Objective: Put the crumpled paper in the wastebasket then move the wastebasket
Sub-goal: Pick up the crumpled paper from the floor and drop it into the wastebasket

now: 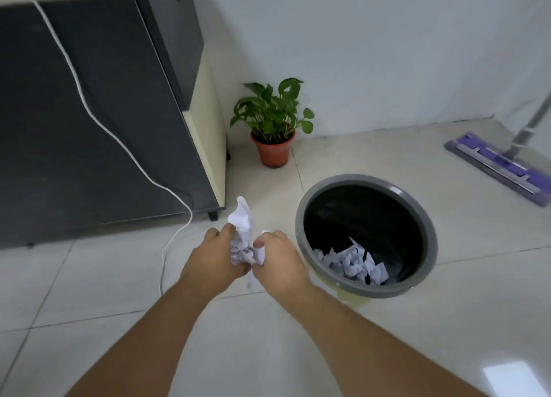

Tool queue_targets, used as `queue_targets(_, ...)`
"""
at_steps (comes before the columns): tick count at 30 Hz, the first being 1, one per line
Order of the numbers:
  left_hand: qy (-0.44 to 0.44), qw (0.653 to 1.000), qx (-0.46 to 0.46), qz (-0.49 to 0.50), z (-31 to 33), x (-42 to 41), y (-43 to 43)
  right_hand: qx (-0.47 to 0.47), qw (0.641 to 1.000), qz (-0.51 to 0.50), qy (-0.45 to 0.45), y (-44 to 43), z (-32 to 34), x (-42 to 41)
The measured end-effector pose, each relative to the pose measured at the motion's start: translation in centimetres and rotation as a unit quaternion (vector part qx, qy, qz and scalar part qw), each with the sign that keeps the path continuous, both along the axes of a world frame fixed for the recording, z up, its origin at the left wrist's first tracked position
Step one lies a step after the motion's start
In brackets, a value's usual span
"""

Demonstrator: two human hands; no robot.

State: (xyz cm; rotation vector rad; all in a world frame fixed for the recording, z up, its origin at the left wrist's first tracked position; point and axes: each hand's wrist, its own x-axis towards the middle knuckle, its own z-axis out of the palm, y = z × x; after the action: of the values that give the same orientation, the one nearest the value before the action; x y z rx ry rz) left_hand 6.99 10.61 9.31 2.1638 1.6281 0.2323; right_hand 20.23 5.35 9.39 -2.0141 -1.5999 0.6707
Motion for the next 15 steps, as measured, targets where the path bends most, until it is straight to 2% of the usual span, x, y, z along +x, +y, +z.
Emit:
queue_targets(7,-0.079,0.993,0.082,-0.043,11.6,6.9,2.2,0.111,0.993,-0.030,-0.008,0.6,11.9,6.9)
queue_targets(12,-0.122,0.984,0.079,-0.099,16.8,14.4,0.7,0.113,0.990,-0.087,-0.023,-2.0,18.2,14.0)
queue_targets(15,-0.120,0.981,0.093,-0.122,19.0,18.7,-0.3,0.128,0.984,-0.122,-0.034,-3.9,20.4,17.6)
